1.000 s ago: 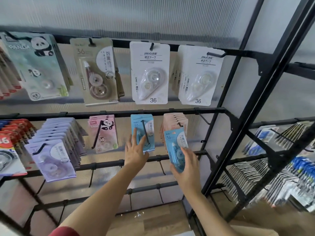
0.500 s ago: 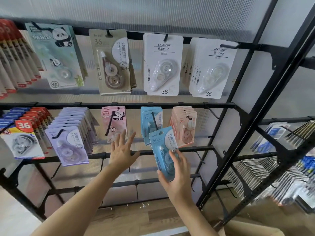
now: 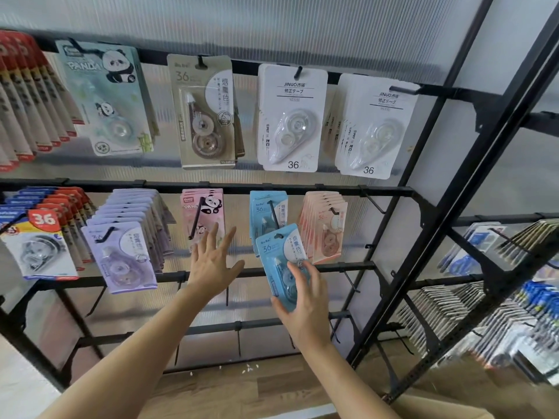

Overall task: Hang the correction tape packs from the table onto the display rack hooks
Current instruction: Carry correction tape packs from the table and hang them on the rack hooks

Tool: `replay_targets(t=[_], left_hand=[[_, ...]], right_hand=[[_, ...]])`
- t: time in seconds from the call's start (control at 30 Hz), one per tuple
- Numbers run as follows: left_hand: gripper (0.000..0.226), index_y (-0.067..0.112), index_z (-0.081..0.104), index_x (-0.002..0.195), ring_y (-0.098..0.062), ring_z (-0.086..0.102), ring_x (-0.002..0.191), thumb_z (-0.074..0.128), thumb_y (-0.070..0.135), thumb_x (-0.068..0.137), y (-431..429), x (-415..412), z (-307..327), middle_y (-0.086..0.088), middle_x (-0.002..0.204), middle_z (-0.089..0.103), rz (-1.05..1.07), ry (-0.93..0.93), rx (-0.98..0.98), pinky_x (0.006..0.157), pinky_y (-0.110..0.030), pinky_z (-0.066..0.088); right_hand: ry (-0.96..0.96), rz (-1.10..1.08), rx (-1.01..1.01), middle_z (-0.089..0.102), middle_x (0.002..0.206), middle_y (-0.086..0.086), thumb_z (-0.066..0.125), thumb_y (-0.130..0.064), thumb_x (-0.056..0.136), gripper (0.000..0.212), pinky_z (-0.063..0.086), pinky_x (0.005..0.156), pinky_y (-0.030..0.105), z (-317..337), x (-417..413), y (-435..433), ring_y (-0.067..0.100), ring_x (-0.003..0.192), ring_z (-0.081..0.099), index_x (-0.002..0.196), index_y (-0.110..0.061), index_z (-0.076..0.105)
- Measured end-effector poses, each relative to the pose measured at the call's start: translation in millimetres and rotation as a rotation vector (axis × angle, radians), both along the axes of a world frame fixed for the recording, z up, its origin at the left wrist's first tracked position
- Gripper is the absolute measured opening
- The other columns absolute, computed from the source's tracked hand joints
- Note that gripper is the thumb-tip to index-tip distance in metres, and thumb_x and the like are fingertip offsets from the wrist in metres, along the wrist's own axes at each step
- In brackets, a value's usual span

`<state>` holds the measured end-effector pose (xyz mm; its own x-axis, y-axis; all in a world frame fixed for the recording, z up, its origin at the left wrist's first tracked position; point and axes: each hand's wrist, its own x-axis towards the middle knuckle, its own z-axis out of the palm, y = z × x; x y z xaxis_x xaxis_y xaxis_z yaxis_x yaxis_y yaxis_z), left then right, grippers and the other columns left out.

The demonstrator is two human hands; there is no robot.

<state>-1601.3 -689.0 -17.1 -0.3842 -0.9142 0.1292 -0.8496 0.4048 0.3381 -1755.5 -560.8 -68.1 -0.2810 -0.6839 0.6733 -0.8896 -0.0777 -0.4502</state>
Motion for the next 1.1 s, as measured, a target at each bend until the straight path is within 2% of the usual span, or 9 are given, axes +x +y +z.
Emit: replay_targets(t=[0.1,0.33,0.43,0.53,0.73,0.8,0.97,1.03,1.1], left_hand=[[0.08,0.036,-0.007,0.151,-0.029,-0.01,0.147,0.048,0.049,0.095,-2,-1,0,-0.006,0.16,-0.013,0.005,0.019,0.003,0.118,-0.047,-0.002],[0.08,0.036,-0.007,0.151,-0.029,-0.012,0.147,0.049,0.048,0.094,-8,-4,-7,-0.005,0.159,-0.013,0.022,0.016,0.025,0.118,-0.047,-0.003],[0.082,0.037,-0.009,0.15,-0.028,-0.012,0.147,0.05,0.048,0.094,-15,-4,-15,-0.004,0.159,-0.015,0.043,0.02,0.041,0.119,-0.047,-0.004],[0.082,0.038,-0.008,0.15,-0.028,-0.012,0.147,0.051,0.048,0.094,-24,-2,-18,-0.004,0.16,-0.013,0.058,0.036,0.051,0.118,-0.046,-0.004],[0.082,0.038,-0.009,0.15,-0.028,-0.011,0.147,0.05,0.046,0.094,-35,-6,-9,-0.003,0.159,-0.018,0.086,0.015,0.044,0.118,-0.046,-0.001],[0.081,0.037,-0.011,0.15,-0.029,-0.011,0.147,0.049,0.046,0.095,-35,-9,-7,-0.004,0.159,-0.018,0.086,-0.011,0.045,0.118,-0.047,-0.003],[0.081,0.036,-0.009,0.15,-0.029,-0.012,0.147,0.049,0.046,0.095,-18,-16,-16,-0.006,0.16,-0.015,0.06,-0.006,0.066,0.117,-0.047,-0.006],[0.081,0.035,-0.011,0.15,-0.029,-0.012,0.147,0.047,0.048,0.095,-8,-15,-19,-0.006,0.159,-0.016,0.047,-0.059,0.065,0.117,-0.046,-0.006],[0.082,0.034,-0.011,0.151,-0.029,-0.011,0.147,0.047,0.048,0.095,2,-9,-24,-0.004,0.159,-0.018,0.027,-0.086,0.076,0.117,-0.045,-0.004]], right_hand=[[0.002,-0.001,0.048,0.047,0.131,0.014,0.081,-0.028,0.068,0.074,0.052,0.084,0.045,5,-4,-13,0.029,0.117,0.049,0.13,-0.022,0.042],[-0.009,-0.039,0.145,0.049,0.129,0.017,0.083,-0.032,0.068,0.075,0.055,0.083,0.045,13,-10,-61,0.034,0.115,0.052,0.127,-0.026,0.038],[-0.027,-0.05,0.183,0.045,0.132,0.017,0.081,-0.033,0.072,0.077,0.055,0.084,0.047,15,-10,-84,0.034,0.118,0.049,0.132,-0.029,0.034],[-0.082,-0.06,0.248,0.042,0.137,0.017,0.077,-0.033,0.077,0.075,0.052,0.089,0.047,17,-11,-106,0.034,0.121,0.045,0.141,-0.024,0.04],[-0.119,-0.014,0.252,0.042,0.136,0.021,0.081,-0.029,0.074,0.076,0.055,0.084,0.048,16,-13,-128,0.035,0.117,0.05,0.14,-0.018,0.045],[-0.104,-0.002,0.283,0.036,0.144,0.021,0.079,-0.028,0.077,0.08,0.052,0.091,0.049,18,-16,-127,0.036,0.126,0.043,0.145,-0.019,0.039],[0.049,-0.029,0.466,0.009,0.157,0.019,0.068,-0.037,0.086,0.094,0.032,0.109,0.054,22,-26,-111,0.038,0.143,0.017,0.149,-0.041,-0.002],[0.102,-0.069,0.568,0.003,0.159,0.015,0.058,-0.046,0.091,0.088,0.028,0.112,0.051,23,-27,-99,0.035,0.145,0.01,0.152,-0.035,-0.004],[0.116,-0.089,0.631,0.007,0.159,0.013,0.052,-0.049,0.093,0.083,0.029,0.112,0.051,21,-26,-83,0.033,0.145,0.012,0.153,-0.03,-0.001]])
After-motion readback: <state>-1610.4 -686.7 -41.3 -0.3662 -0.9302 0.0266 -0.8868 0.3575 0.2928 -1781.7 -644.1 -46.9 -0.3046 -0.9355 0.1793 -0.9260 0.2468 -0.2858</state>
